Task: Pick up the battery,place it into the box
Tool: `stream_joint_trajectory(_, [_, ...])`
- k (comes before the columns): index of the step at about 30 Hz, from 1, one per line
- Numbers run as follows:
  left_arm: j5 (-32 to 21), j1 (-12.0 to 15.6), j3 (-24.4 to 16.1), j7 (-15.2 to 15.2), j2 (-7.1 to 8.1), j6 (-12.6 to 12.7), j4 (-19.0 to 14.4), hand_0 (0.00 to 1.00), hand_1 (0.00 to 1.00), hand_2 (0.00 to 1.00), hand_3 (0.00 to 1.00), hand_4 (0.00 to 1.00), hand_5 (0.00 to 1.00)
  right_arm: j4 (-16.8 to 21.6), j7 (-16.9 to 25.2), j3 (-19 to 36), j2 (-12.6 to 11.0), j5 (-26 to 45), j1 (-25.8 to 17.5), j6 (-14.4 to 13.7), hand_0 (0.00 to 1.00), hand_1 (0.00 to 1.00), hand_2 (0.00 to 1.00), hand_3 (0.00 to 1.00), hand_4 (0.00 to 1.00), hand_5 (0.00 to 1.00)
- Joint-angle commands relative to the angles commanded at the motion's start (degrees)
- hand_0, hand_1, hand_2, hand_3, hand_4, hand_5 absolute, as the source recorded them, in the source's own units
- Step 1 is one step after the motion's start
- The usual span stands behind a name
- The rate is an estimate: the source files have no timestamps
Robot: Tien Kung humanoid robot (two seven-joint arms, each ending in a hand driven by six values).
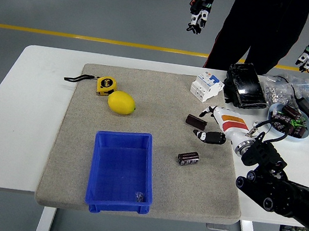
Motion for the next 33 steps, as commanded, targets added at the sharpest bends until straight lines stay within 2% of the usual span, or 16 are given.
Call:
stream_joint_trajectory(7, [-0.32, 0.08, 0.34, -0.11, -0.07, 0.15, -0.02, 0.647, 0.652, 0.651, 0.583, 0.63, 0.586, 0.22, -0.13, -1.3, -0.08, -0.34, -0.75, 0.68, 0.676, 0.676, 0.731, 0.634, 0.859, 0.372])
stream_joint_trajectory(9, [-0.6, 0.27, 0.44, -0.17, -0.06, 0.29, 0.0, 0.647, 0.653, 0.651, 0.583, 0.629, 0.585, 1.05, -0.51, -0.85, -0.46, -2.02, -1.09, 0.84, 0.645, 0.656, 0.721, 0.624, 0.858, 0.372])
stream_joint_trajectory(14, [-0.46, 0.46, 0.45, -0.14, 0.04, 0.27, 0.04, 0.647, 0.653, 0.651, 0.583, 0.629, 0.585, 3.52, -1.19, 0.43, -1.13, -6.01, -1.55, 0.96, 0.645, 0.656, 0.721, 0.624, 0.858, 0.372])
stream_joint_trajectory(15, [-0.41, 0.49, 0.43, -0.09, 0.08, 0.23, 0.04, 0.648, 0.652, 0.649, 0.582, 0.628, 0.585, 4.06, -1.26, 0.68, -1.23, -6.49, -1.69, 0.96, 0.575, 0.626, 0.703, 0.603, 0.852, 0.372])
stream_joint_trajectory(18, [-0.41, 0.65, 0.4, -0.02, 0.15, 0.24, 0.08, 0.648, 0.652, 0.649, 0.582, 0.628, 0.585, 5.28, -2.02, 0.98, -1.55, -8.32, -1.98, 1.15, 0.575, 0.626, 0.703, 0.603, 0.852, 0.372])
stream_joint_trajectory(20, [-0.55, 0.87, 0.34, 0.02, 0.21, 0.33, 0.16, 0.648, 0.652, 0.649, 0.582, 0.628, 0.585, 6.66, -2.54, 1.14, -2.06, -9.59, -2.22, 1.11, 0.575, 0.626, 0.703, 0.603, 0.852, 0.372])
stream_joint_trajectory(21, [-0.6, 0.93, 0.32, 0.03, 0.23, 0.36, 0.18, 0.648, 0.653, 0.648, 0.582, 0.628, 0.585, 7.21, -2.72, 1.22, -2.27, -10.08, -2.3, 1.07, 0.492, 0.588, 0.687, 0.571, 0.836, 0.376])
stream_joint_trajectory(26, [-0.93, 1.12, 0.25, 0.06, 0.44, 0.55, 0.38, 0.648, 0.653, 0.648, 0.582, 0.628, 0.585, 12.81, -4.66, 2.42, -4.72, -15.75, -2.62, 0.79, 0.492, 0.588, 0.687, 0.571, 0.836, 0.376])
stream_joint_trajectory(27, [-0.83, 1.16, 0.18, 0.09, 0.48, 0.53, 0.41, 0.648, 0.65, 0.647, 0.582, 0.628, 0.585, 14.02, -4.97, 2.79, -5.21, -16.92, -2.68, 0.72, 0.446, 0.569, 0.677, 0.556, 0.829, 0.375])
stream_joint_trajectory(28, [-0.76, 1.19, 0.13, 0.11, 0.51, 0.51, 0.43, 0.648, 0.65, 0.647, 0.582, 0.628, 0.585, 15.04, -5.2, 3.1, -5.62, -17.67, -2.73, 0.66, 0.446, 0.569, 0.677, 0.556, 0.829, 0.375])
stream_joint_trajectory(33, [-0.37, 1.33, -0.22, 0.24, 0.64, 0.41, 0.49, 0.649, 0.649, 0.647, 0.582, 0.628, 0.585, 18.21, -6.31, 4.28, -6.98, -20.43, -2.62, 0.84, 0.444, 0.557, 0.675, 0.553, 0.822, 0.373])
